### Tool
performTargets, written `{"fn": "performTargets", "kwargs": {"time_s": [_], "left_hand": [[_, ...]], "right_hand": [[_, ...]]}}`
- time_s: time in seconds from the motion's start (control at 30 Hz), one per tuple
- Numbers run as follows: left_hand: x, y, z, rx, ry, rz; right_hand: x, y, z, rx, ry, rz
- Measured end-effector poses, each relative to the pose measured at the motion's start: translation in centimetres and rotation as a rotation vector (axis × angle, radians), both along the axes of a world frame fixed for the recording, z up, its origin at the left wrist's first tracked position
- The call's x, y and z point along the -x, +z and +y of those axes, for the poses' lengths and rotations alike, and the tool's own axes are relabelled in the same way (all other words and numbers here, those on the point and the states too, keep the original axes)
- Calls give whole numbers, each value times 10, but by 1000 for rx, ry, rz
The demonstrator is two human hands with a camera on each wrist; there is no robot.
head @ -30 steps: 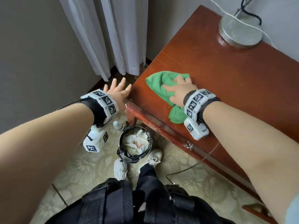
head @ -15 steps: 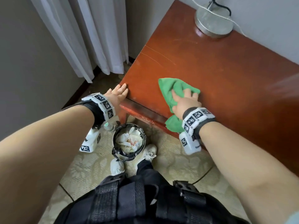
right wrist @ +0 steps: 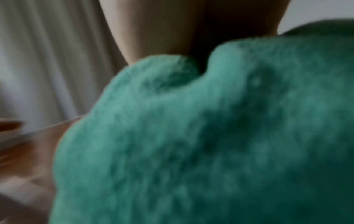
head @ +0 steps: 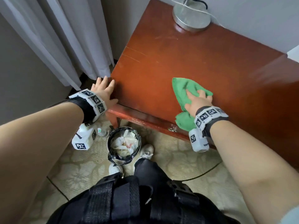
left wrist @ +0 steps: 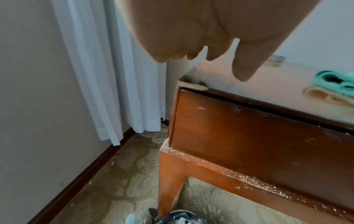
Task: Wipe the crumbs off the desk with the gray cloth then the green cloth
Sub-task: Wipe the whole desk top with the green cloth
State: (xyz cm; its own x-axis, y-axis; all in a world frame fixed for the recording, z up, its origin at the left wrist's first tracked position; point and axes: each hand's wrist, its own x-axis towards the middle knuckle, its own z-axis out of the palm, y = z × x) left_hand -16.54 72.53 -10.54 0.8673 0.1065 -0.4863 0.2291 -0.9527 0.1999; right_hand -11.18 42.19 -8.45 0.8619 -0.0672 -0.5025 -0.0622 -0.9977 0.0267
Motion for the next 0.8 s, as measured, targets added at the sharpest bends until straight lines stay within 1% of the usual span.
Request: {"fn": "performTargets", "kwargs": {"time_s": [0.07, 0.13, 0.2, 0.27, 0.3, 0.33, 0.37, 0.43, 0.5, 0.57, 0.6, 0.63, 0.67, 0.77, 0.8], "left_hand": [[-13, -1, -11, -37, -73, 8], [-30, -4, -20, -80, -126, 34], [-50, -6, -28, -104, -148, 59], [-69, -5, -34, -96, -129, 80], [-78, -5, -36, -88, -118, 88], [-87, -5, -38, -79, -107, 92], [-95, -4, -38, -72, -99, 96], [-110, -4, -39, -64, -86, 105], [-121, -5, -37, -65, -83, 124], [-128, -7, -36, -77, -96, 136], [-131, -8, -36, -86, -104, 146], [-133, -8, -35, -95, -110, 162], [-134, -8, -35, -102, -116, 176], [-132, -11, -35, -116, -123, 171], [-131, -12, -36, -121, -122, 160]], "right_hand": [[-19, 0, -41, 98, -251, 11], [-36, -2, -66, 151, -423, 18], [-56, -5, -72, 163, -487, 32], [-79, -1, -61, 176, -484, 30], [-89, 1, -52, 174, -438, 20], [-96, 1, -39, 157, -348, 5], [-98, 1, -23, 121, -214, -20], [-89, -4, 18, 11, 126, -75], [-74, -6, 52, -104, 415, -72], [-79, -6, 54, -169, 566, 2], [-91, -6, 41, -165, 588, 26], [-107, -7, 22, -122, 561, 25], [-123, -6, -2, -62, 456, 14], [-171, 2, -71, 86, -70, -23], [-181, 6, -79, 121, -157, -3]]}}
